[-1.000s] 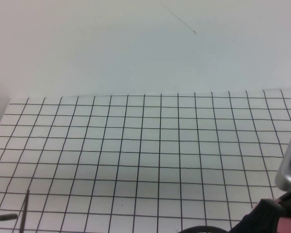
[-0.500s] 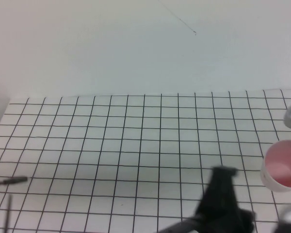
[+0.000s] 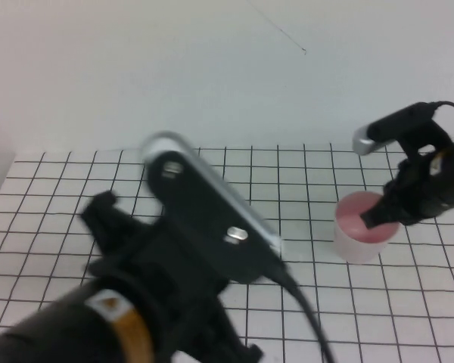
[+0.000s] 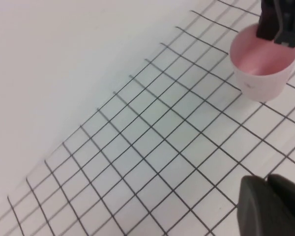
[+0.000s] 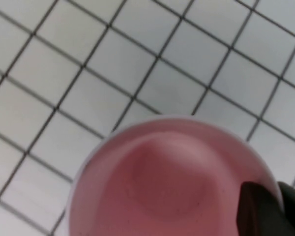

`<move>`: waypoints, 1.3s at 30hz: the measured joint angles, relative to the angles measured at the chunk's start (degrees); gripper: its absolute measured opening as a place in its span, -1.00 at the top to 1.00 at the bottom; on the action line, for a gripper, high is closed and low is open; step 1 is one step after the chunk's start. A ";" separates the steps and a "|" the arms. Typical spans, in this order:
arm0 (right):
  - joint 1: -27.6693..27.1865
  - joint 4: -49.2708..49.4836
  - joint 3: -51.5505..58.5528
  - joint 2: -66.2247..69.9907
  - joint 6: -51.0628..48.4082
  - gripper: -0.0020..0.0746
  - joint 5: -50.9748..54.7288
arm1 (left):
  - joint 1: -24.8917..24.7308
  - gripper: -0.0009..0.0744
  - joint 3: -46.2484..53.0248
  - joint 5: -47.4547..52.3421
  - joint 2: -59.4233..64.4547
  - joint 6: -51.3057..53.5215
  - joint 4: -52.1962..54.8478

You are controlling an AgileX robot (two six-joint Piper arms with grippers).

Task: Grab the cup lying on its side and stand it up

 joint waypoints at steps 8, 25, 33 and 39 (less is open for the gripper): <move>0.00 0.33 -7.02 8.43 2.86 0.89 0.00 | 0.00 0.97 6.13 3.38 -9.61 -7.73 -4.34; 0.00 2.36 -11.68 13.30 7.35 0.43 7.50 | 0.00 0.97 8.66 2.97 -15.50 -12.26 -5.37; 0.00 0.42 -15.12 4.12 6.62 0.03 12.61 | 0.00 0.97 9.17 0.75 -15.50 -12.26 -6.01; 0.00 -0.43 -15.12 -10.28 1.88 0.14 21.30 | 0.00 0.97 9.17 -9.40 -15.50 -11.85 -2.58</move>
